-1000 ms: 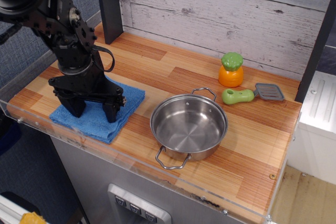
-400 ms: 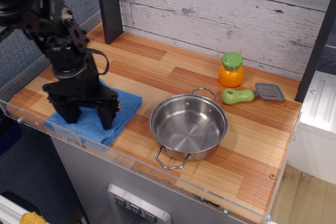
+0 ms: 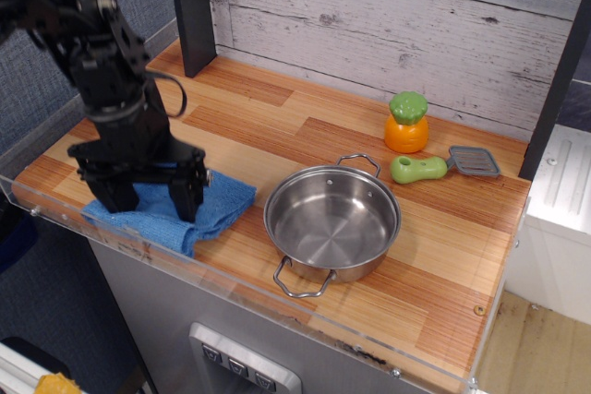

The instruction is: Place the blue cloth to the left of the metal pot.

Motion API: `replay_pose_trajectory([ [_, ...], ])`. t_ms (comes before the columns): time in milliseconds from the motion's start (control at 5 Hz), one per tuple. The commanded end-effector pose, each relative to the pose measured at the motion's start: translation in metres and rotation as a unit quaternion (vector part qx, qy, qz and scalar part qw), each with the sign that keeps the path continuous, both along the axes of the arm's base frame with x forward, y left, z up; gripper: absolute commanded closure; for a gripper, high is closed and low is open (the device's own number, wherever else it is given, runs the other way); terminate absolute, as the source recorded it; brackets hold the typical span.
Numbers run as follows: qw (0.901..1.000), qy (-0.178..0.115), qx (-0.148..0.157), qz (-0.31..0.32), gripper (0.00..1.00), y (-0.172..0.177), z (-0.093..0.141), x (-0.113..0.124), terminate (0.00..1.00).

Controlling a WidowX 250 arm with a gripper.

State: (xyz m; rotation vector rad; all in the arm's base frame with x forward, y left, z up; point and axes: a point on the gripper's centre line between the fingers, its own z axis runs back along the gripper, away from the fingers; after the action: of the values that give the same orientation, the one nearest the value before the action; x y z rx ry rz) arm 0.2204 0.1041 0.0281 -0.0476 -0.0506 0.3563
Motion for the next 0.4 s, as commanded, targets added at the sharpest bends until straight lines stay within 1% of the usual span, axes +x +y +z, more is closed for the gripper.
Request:
replay_pose_trajectory([
  [0, 0.9991, -0.039, 0.014, 0.013, 0.00, 0.0056, 0.0321, 0.0157, 0.00],
  [200, 0.9991, -0.038, 0.014, 0.014, 0.00, 0.0032, 0.0349, 0.0187, 0.00],
])
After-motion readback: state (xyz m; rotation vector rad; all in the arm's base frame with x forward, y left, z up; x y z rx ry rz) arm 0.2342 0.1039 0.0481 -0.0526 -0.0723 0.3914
